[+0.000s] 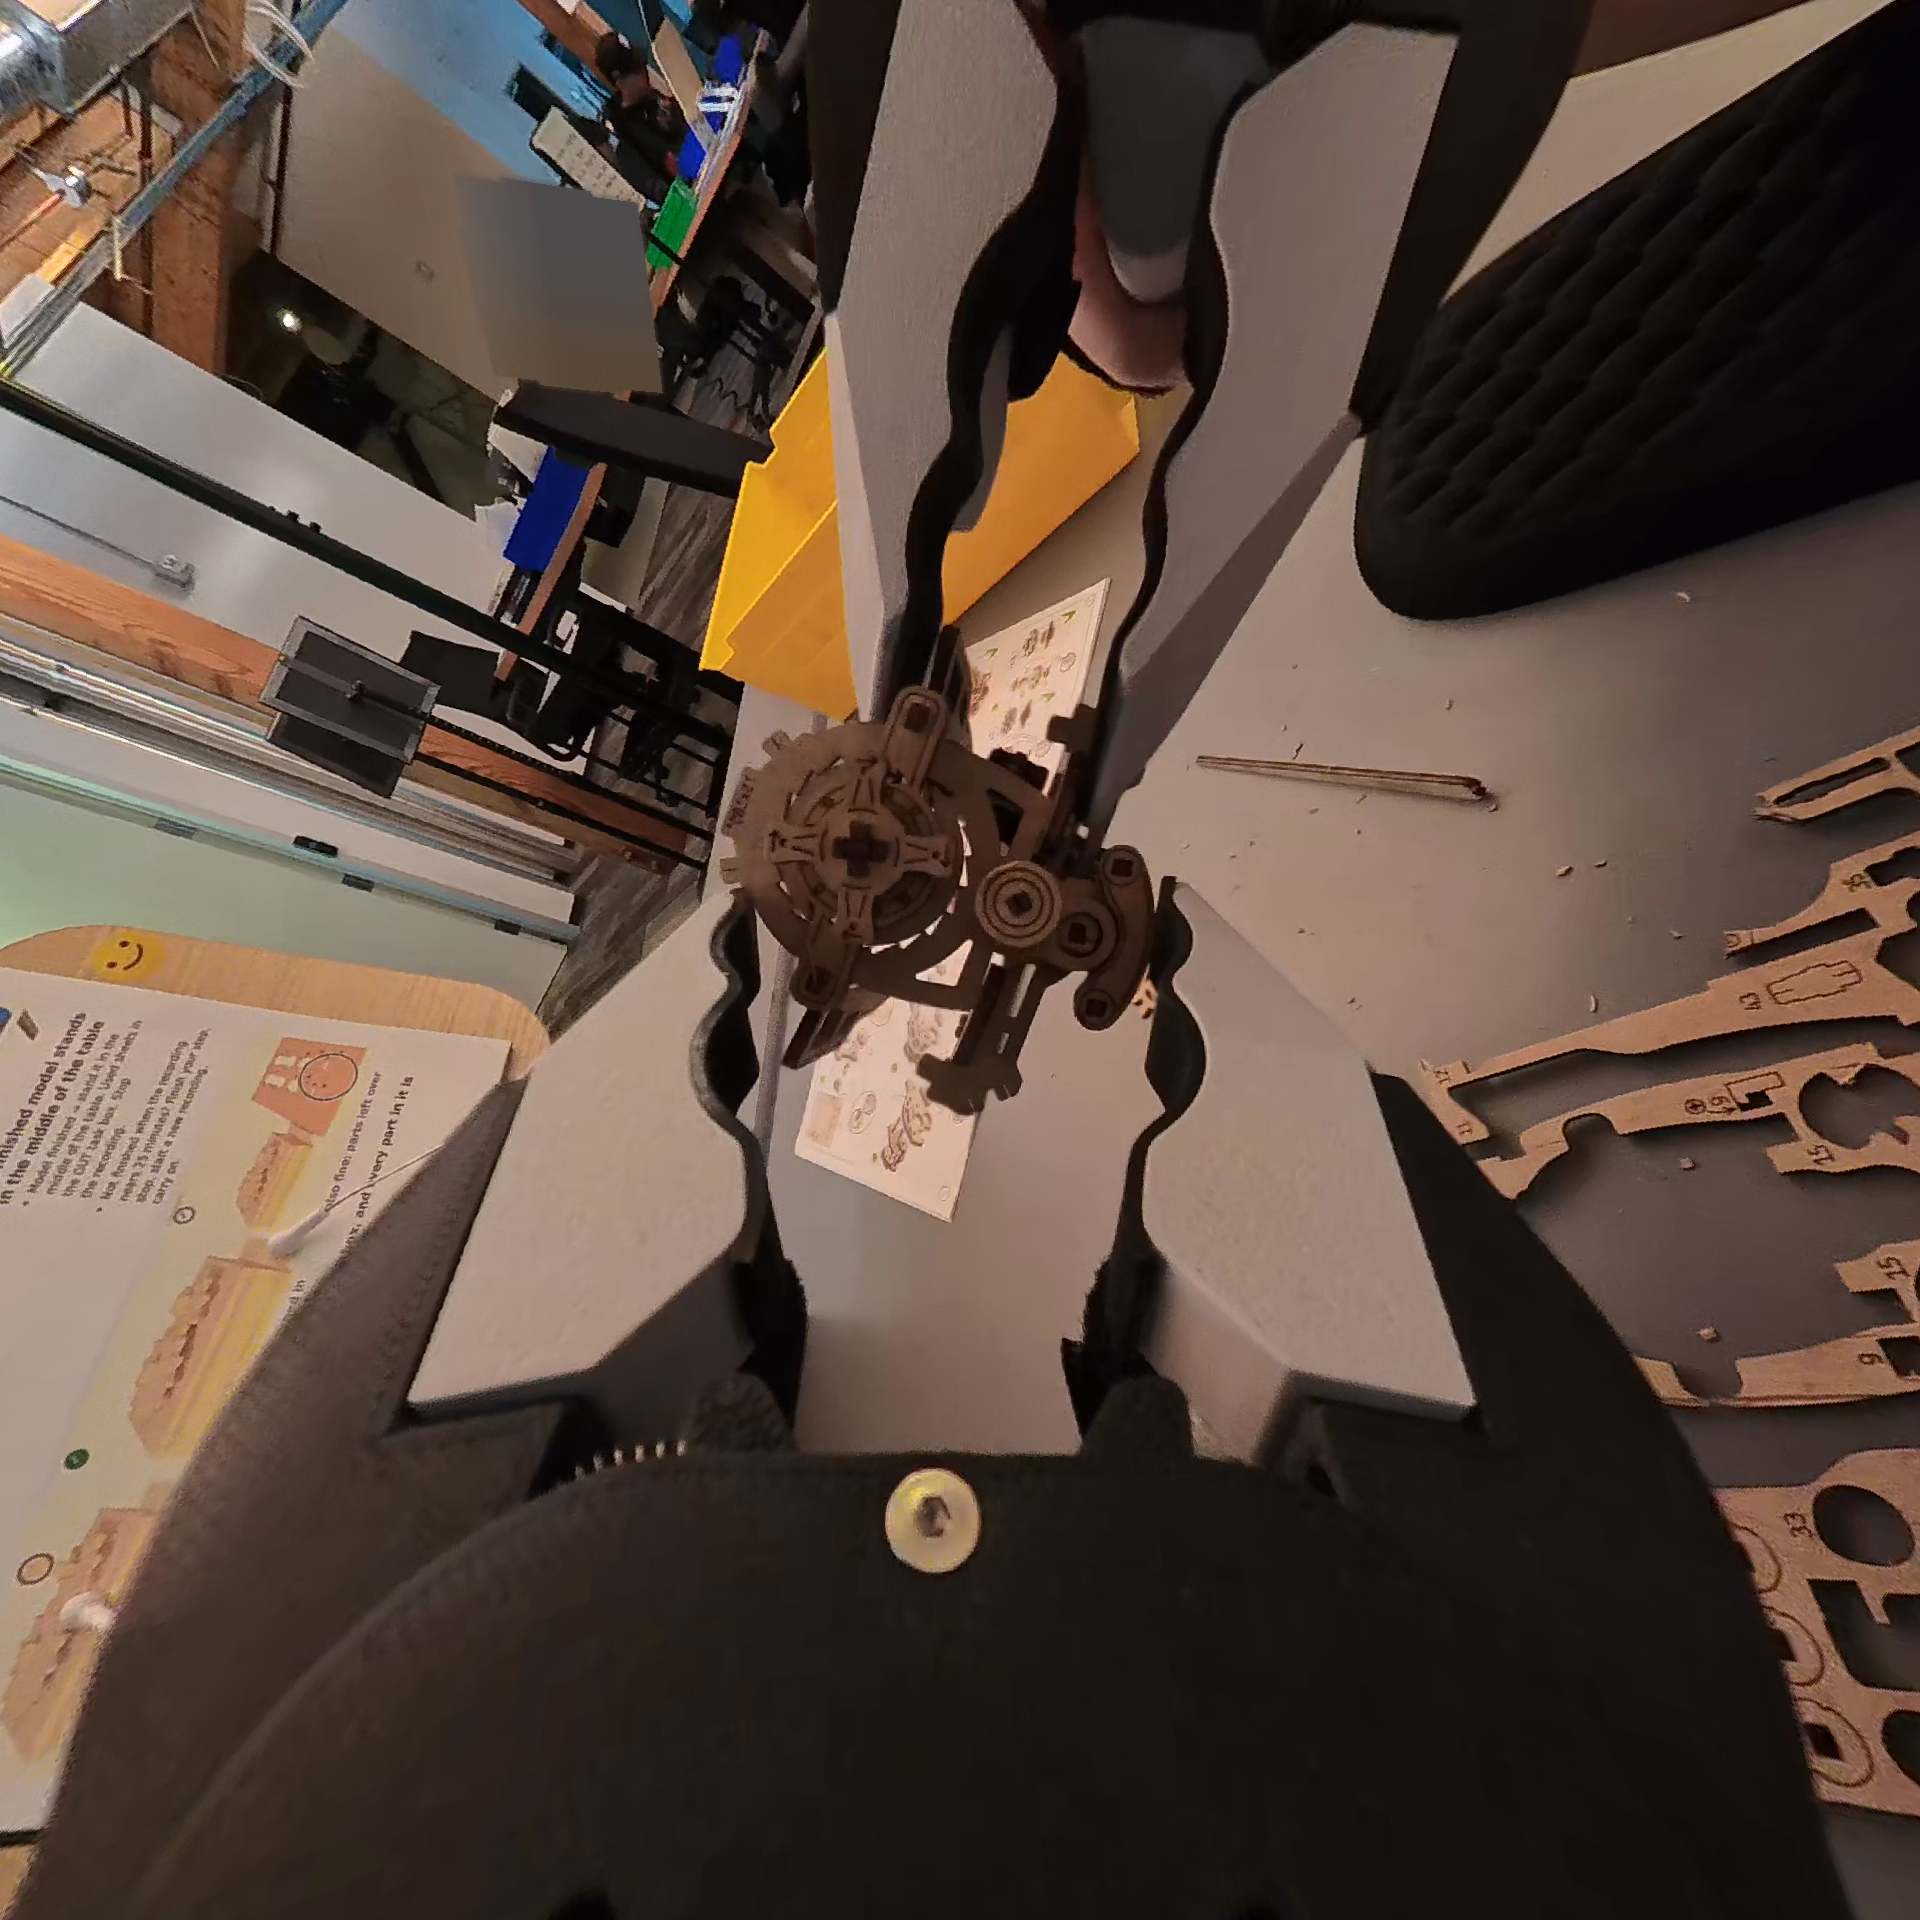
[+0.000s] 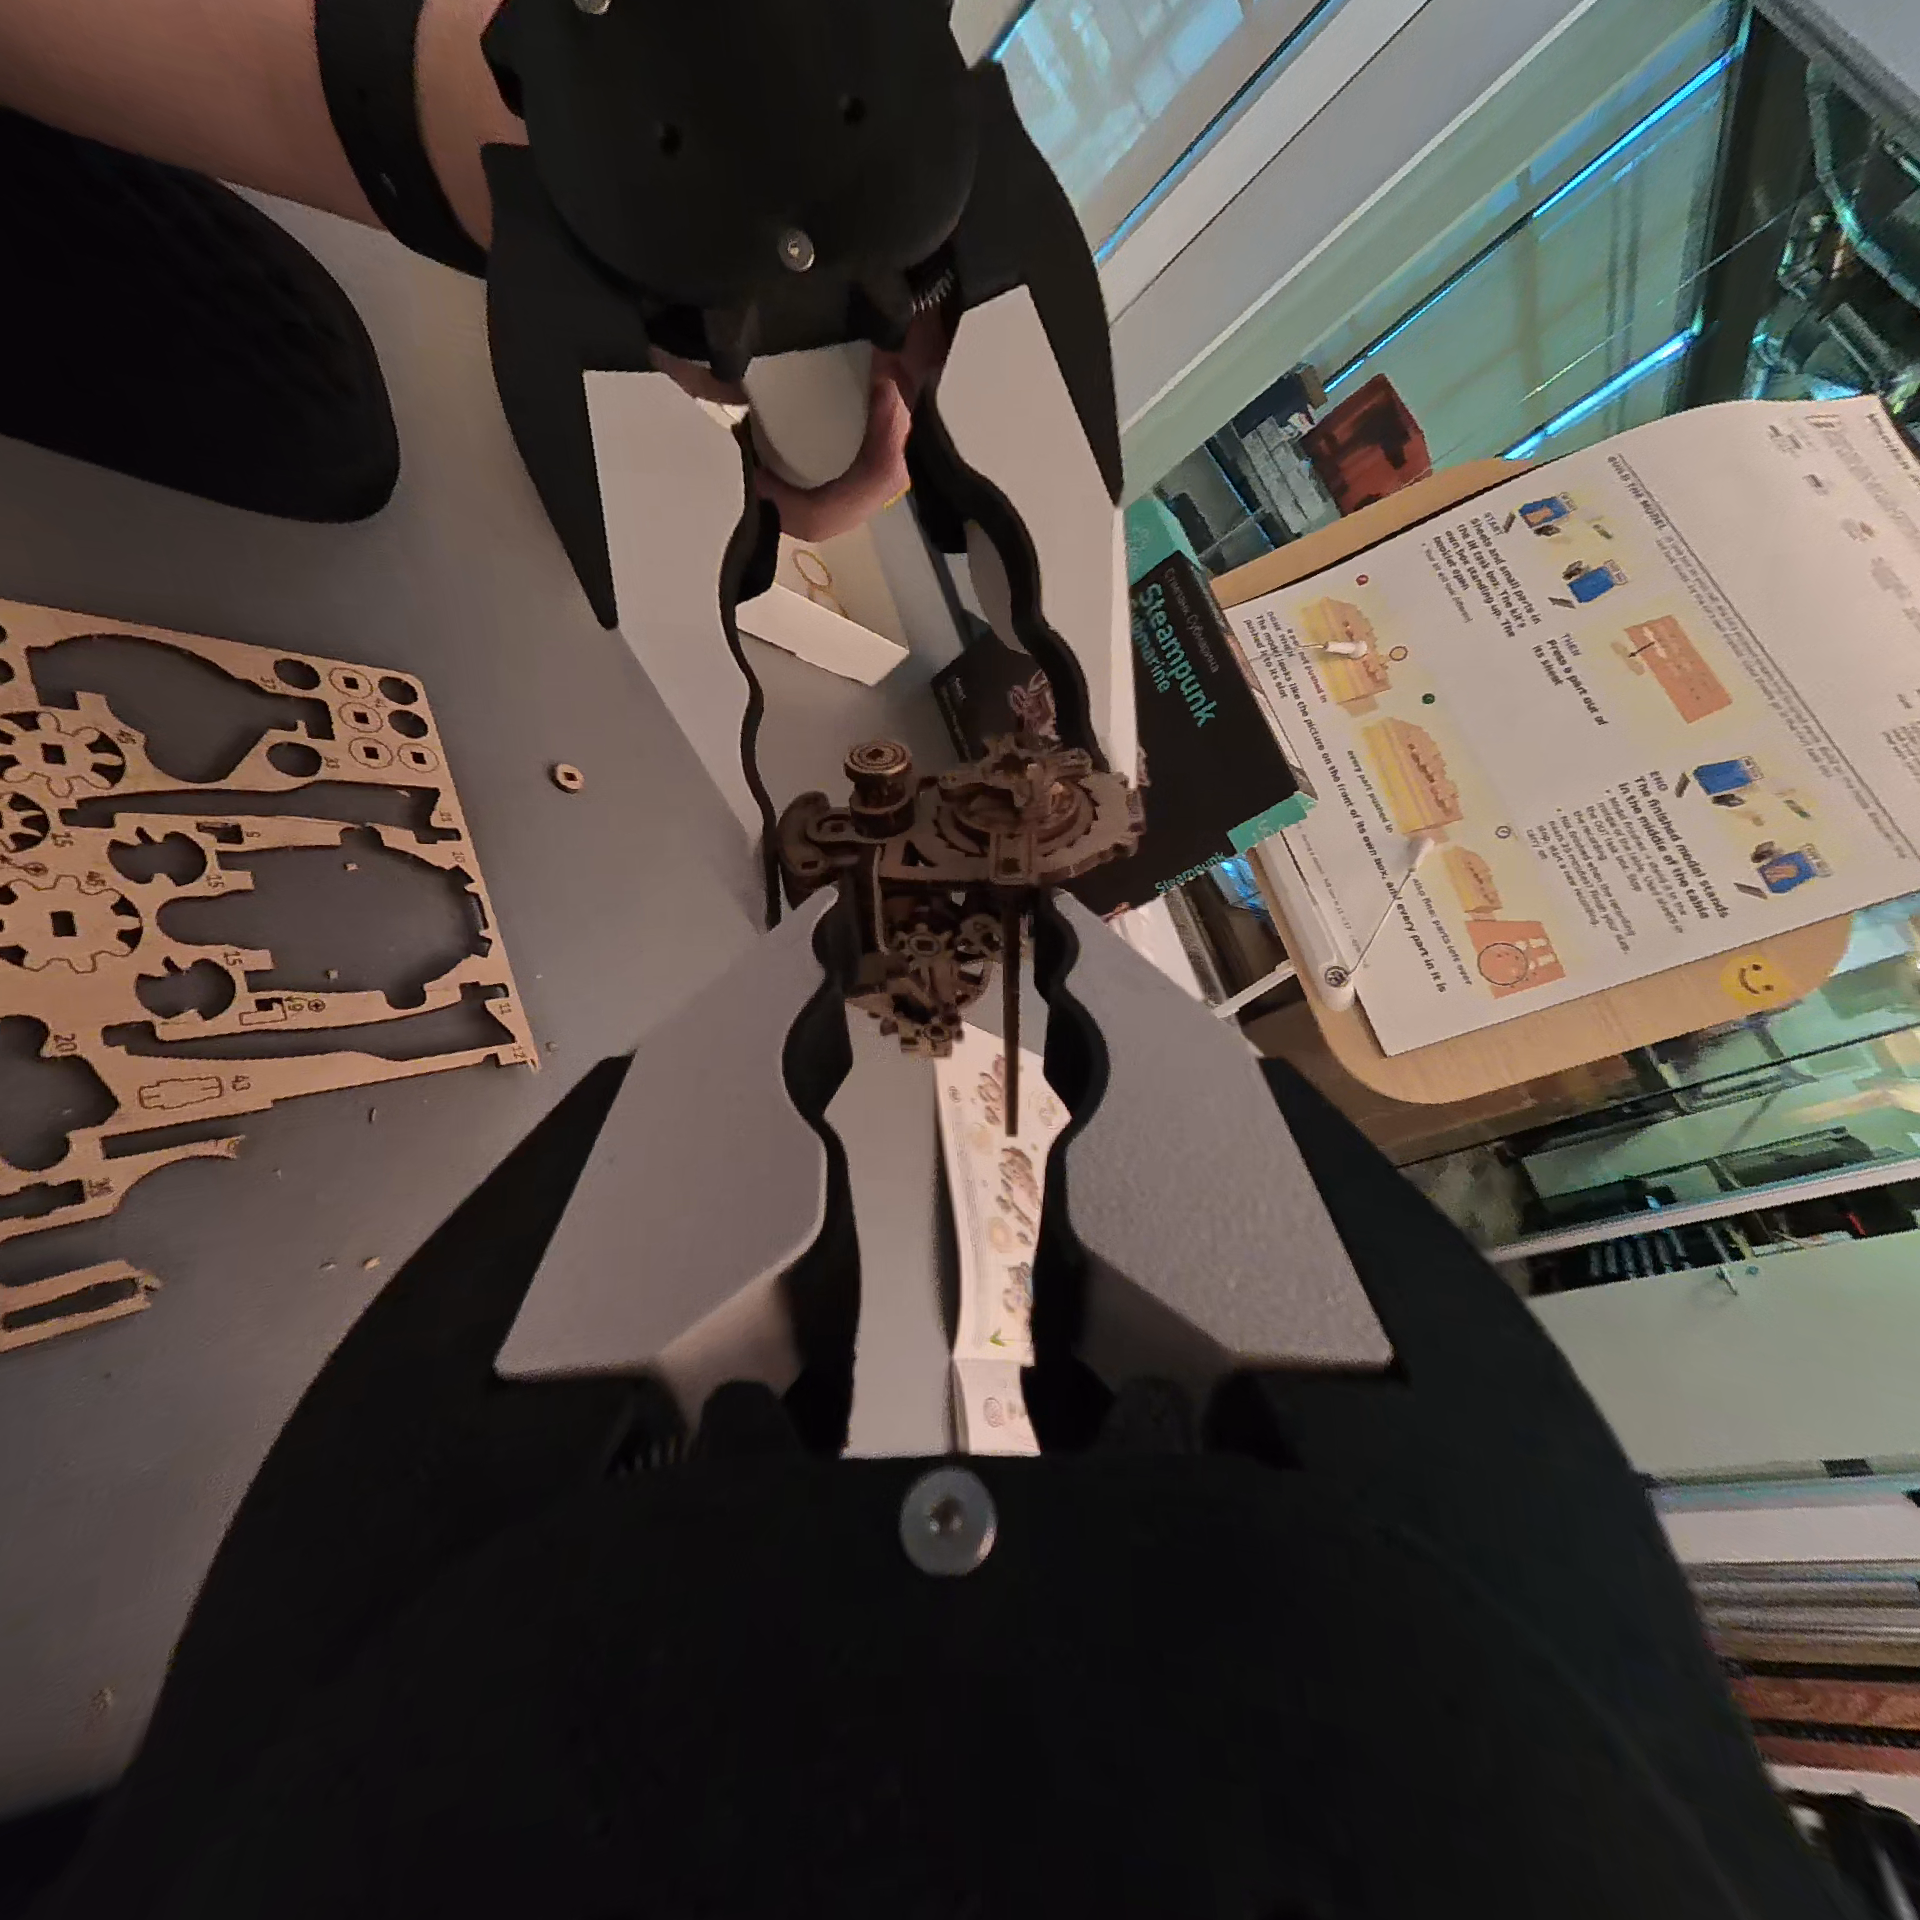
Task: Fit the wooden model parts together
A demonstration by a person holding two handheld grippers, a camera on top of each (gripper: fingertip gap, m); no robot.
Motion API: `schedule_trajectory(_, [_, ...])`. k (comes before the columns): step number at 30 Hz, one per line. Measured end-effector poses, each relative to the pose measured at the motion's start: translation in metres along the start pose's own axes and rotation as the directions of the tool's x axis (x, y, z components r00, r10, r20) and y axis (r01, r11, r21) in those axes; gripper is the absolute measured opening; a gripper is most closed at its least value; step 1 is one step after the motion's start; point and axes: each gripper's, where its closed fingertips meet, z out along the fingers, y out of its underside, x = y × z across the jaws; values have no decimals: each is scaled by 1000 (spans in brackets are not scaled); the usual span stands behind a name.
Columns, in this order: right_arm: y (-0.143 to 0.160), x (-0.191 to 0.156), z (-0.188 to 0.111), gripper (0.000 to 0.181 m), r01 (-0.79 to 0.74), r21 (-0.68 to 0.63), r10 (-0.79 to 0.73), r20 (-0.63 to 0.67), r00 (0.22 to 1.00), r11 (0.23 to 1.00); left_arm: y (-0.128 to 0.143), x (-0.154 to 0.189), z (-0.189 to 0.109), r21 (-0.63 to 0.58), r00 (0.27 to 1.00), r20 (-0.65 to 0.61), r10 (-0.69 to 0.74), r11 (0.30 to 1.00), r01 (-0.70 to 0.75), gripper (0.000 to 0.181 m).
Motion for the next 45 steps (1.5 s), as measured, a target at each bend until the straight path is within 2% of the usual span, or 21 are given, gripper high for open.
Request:
schedule_trajectory(15, [0, 2, 1, 30, -123, 51, 121, 38, 992, 991, 0, -2, 1, 1, 1000, 10, -27, 1000, 27, 74])
schedule_trajectory(20, [0, 8, 2, 40, -176, 55, 175, 15, 984, 983, -9, -4, -2, 28, 1000, 26, -9, 1000, 8, 74])
schedule_trajectory(22, [0, 4, 2, 33, -188, 49, 186, 44, 982, 981, -9, -4, -2, 28, 1000, 31, 0, 1000, -1, 74])
schedule_trajectory(45, [4, 0, 7, 30, -137, 23, 137, 12, 991, 990, -2, 0, 3, -2, 1000, 19, -23, 1000, 23, 75])
